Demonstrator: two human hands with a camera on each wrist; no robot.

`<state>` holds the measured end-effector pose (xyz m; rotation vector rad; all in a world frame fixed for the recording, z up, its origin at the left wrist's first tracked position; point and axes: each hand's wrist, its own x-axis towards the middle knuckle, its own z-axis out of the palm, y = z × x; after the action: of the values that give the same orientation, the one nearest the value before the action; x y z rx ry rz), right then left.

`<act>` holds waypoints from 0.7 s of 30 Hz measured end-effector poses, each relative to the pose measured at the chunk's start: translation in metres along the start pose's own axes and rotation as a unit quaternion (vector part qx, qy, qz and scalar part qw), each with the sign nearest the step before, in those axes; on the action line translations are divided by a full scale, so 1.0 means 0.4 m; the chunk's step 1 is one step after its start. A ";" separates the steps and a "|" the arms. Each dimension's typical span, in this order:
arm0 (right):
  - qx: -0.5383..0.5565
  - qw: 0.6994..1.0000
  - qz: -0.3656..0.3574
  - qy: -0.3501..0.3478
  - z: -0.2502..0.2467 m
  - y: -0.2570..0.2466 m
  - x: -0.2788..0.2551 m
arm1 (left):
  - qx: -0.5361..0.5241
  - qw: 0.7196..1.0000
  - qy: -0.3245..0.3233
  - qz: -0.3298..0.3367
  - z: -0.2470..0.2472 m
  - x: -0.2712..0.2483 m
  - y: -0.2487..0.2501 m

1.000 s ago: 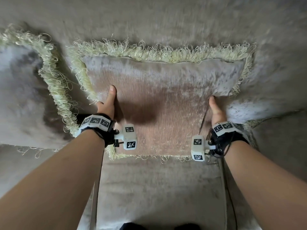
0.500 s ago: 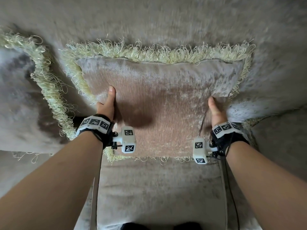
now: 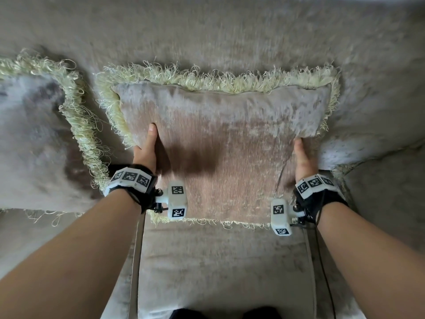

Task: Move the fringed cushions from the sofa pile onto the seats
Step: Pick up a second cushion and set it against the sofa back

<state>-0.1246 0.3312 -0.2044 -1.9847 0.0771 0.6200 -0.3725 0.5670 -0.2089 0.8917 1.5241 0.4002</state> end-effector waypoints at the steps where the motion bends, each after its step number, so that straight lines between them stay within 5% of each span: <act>1: 0.000 1.000 0.011 0.011 -0.004 0.014 0.007 | -0.007 1.000 -0.006 0.004 0.009 -0.017 0.007; 4: -0.016 0.999 0.051 0.010 -0.012 0.028 0.012 | 0.002 1.000 -0.018 0.017 0.045 -0.062 0.028; 9: 0.015 0.998 -0.043 0.040 0.007 -0.061 0.008 | 0.015 0.992 0.079 0.096 0.056 -0.041 0.064; 12: 0.078 0.995 -0.043 0.032 0.017 -0.108 0.027 | 0.061 0.984 0.054 0.158 0.056 -0.032 0.114; 21: 0.050 0.997 -0.042 -0.039 0.034 -0.154 -0.014 | 0.034 0.990 0.028 0.130 0.062 -0.050 0.138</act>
<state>-0.1156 0.3716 -0.1565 -1.8559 -0.0227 0.6261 -0.3336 0.5816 -0.1604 1.1469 1.4823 0.5691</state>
